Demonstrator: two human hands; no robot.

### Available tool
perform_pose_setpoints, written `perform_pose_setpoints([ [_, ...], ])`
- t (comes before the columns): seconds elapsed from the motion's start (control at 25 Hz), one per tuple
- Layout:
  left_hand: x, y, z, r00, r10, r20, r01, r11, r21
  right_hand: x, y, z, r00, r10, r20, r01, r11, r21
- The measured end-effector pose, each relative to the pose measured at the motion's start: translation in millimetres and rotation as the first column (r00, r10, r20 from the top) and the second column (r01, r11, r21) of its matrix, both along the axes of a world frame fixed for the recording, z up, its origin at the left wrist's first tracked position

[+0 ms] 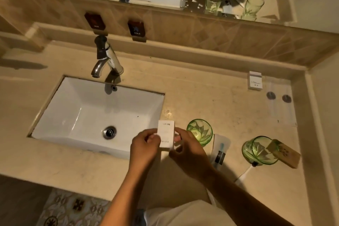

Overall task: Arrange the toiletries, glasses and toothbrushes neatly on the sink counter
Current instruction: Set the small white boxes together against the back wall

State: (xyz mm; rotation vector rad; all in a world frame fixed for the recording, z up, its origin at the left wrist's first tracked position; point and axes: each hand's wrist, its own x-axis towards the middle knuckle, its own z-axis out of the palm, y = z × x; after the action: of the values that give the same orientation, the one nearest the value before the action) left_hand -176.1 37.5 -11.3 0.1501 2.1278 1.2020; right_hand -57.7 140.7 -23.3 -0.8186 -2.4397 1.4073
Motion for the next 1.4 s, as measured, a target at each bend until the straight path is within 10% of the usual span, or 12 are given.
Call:
perform_pose_setpoints([
  [0.64,7,177,12,0.924,-0.379,-0.052,0.383,0.920,0.081,22,153,16,0.870,-0.464,0.167,0.489,0.856,-0.167],
  [1.0,12,307,-25,0.780,-0.624,0.032,0.623,0.781,0.043,40,249,-6,0.708,-0.642,0.296,0.694,0.555,-0.458],
  [1.16,-1,347,-45,0.784,-0.603,0.146,0.603,0.796,0.050,50,279,-30,0.689,-0.661,0.299,0.714,0.690,-0.119],
  [1.4,-22,379,-64,0.574,-0.816,0.074,0.817,0.576,0.013,53,300,-58,0.805,-0.500,0.320,0.544,0.836,-0.063],
])
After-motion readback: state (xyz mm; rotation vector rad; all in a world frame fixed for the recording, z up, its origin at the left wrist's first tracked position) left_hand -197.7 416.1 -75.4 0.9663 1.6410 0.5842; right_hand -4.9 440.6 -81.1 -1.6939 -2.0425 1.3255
